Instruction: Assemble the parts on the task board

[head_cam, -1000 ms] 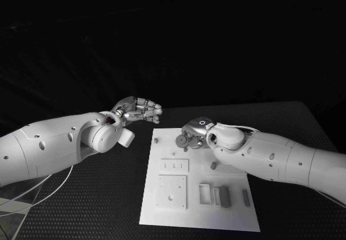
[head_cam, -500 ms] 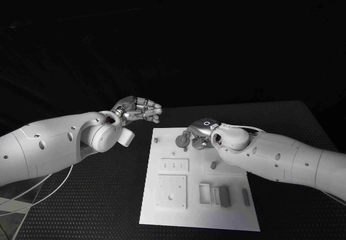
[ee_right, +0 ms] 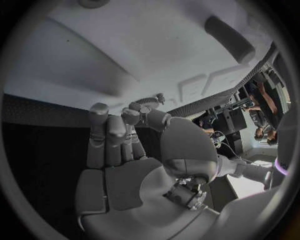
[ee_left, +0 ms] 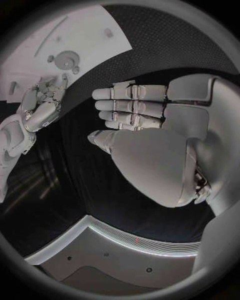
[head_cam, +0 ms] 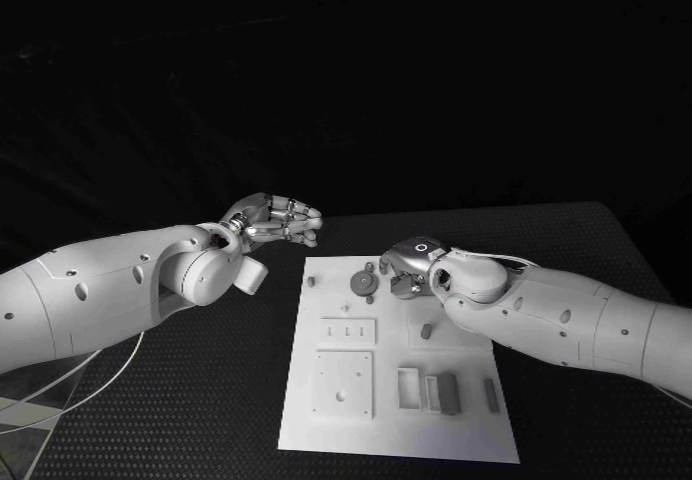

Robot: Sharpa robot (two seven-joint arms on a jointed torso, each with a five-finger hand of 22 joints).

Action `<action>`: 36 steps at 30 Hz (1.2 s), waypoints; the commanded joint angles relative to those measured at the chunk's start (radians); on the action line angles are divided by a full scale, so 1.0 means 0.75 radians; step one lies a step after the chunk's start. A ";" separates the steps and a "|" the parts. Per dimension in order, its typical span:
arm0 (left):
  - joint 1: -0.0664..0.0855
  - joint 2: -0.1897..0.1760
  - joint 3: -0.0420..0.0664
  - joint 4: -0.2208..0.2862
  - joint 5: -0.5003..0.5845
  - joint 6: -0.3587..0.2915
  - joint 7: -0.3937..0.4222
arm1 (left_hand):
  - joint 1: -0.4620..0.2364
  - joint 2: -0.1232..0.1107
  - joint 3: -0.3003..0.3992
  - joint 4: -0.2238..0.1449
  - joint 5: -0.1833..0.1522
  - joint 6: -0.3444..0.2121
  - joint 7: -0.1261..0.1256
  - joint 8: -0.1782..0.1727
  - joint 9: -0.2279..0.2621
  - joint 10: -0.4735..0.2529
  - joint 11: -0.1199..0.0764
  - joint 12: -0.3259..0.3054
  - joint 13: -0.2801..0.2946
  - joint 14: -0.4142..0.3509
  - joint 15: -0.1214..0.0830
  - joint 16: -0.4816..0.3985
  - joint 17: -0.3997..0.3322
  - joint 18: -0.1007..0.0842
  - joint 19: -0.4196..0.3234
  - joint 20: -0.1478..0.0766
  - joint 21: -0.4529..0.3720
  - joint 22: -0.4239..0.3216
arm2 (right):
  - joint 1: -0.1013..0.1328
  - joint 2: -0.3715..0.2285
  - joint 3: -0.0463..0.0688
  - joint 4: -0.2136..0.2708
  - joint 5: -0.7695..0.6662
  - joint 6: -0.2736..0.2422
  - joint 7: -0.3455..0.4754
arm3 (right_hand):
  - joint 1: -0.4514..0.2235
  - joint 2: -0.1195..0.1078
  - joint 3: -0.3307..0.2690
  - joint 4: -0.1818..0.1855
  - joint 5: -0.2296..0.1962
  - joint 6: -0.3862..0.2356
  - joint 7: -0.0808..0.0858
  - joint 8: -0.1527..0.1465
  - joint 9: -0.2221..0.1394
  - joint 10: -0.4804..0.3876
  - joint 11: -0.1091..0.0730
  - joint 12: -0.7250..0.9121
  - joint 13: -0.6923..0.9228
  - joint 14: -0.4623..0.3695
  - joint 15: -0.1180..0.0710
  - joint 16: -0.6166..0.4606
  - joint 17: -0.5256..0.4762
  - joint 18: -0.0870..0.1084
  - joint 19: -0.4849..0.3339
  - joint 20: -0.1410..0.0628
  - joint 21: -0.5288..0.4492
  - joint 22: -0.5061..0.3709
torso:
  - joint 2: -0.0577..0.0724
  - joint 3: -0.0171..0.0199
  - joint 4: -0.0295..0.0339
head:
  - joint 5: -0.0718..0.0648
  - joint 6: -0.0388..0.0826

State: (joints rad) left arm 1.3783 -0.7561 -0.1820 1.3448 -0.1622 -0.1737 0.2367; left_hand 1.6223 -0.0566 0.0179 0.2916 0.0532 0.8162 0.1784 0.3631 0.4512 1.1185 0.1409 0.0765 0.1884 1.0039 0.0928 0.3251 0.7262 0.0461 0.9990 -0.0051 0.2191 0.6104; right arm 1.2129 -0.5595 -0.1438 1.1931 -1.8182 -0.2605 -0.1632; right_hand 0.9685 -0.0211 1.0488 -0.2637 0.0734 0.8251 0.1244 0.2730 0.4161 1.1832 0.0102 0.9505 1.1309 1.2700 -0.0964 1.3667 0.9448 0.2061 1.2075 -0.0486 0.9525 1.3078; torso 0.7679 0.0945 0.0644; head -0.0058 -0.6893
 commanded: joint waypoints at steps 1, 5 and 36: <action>0.001 -0.002 0.001 0.000 0.003 0.012 0.012 | -0.006 0.004 -0.010 -0.002 0.003 -0.001 0.010 -0.008 -0.001 0.009 0.003 -0.007 0.002 0.011 0.002 -0.007 0.002 0.015 0.007 0.000 -0.008 -0.002 | 0.009 -0.023 0.001 0.028 0.048 -0.165 0.040 | -0.001 -0.013 0.011 0.002 0.005 0.010 0.000 0.003 0.001 0.006 0.001 0.005 0.000 0.006 -0.001 0.008 0.000 0.074 0.006 -0.011 0.006 0.025 | 0.000 -0.0015 -0.0022 | -0.005 0.006; 0.001 -0.009 0.001 -0.001 0.003 0.013 0.013 | -0.006 0.003 -0.010 -0.002 0.003 -0.001 0.010 -0.008 -0.001 0.009 0.003 -0.007 0.002 0.011 0.002 -0.007 0.002 0.015 0.007 0.000 -0.008 -0.002 | 0.032 -0.073 0.018 0.093 0.119 -0.249 0.087 | 0.002 -0.089 -0.013 0.022 0.000 0.018 0.003 0.011 0.005 0.016 0.004 0.007 -0.005 0.016 0.003 0.006 -0.004 0.074 0.021 -0.016 0.008 0.021 | -0.002 0.0011 -0.0028 | -0.013 0.016; -0.009 -0.018 0.001 -0.048 -0.005 0.088 0.045 | -0.003 0.010 -0.024 -0.002 0.002 0.055 -0.024 0.015 0.010 0.068 -0.022 0.005 0.025 0.017 0.002 -0.027 0.021 0.014 0.009 -0.001 -0.015 0.000 | 0.109 -0.379 0.070 -0.009 0.661 -0.050 0.516 | 0.096 -0.269 -0.502 -0.020 0.002 0.084 0.020 0.053 0.057 -0.106 0.021 -0.029 -0.018 -0.097 0.020 -0.039 -0.010 0.074 -0.095 0.032 -0.056 0.023 | -0.021 0.0040 -0.0427 | -0.061 0.059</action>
State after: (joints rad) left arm 1.3716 -0.7701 -0.1822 1.3081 -0.1632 -0.1305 0.2545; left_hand 1.6223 -0.0567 0.0074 0.2908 0.0532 0.8506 0.1587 0.3674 0.4578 1.1632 0.1250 0.0765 0.2056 1.0112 0.0929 0.3096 0.7406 0.0373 0.9990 -0.0051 0.2126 0.6105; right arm 1.2959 -0.8394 -0.0916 1.1868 -1.3376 -0.3509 0.1733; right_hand 1.0350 -0.2186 0.6765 -0.2785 0.0735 0.8831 0.1289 0.3164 0.4577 1.1156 0.0239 0.9332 1.1179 1.2033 -0.0804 1.3411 0.9374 0.2016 1.1422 -0.0237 0.9164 1.3078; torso 0.7514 0.0975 0.0321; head -0.0479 -0.6453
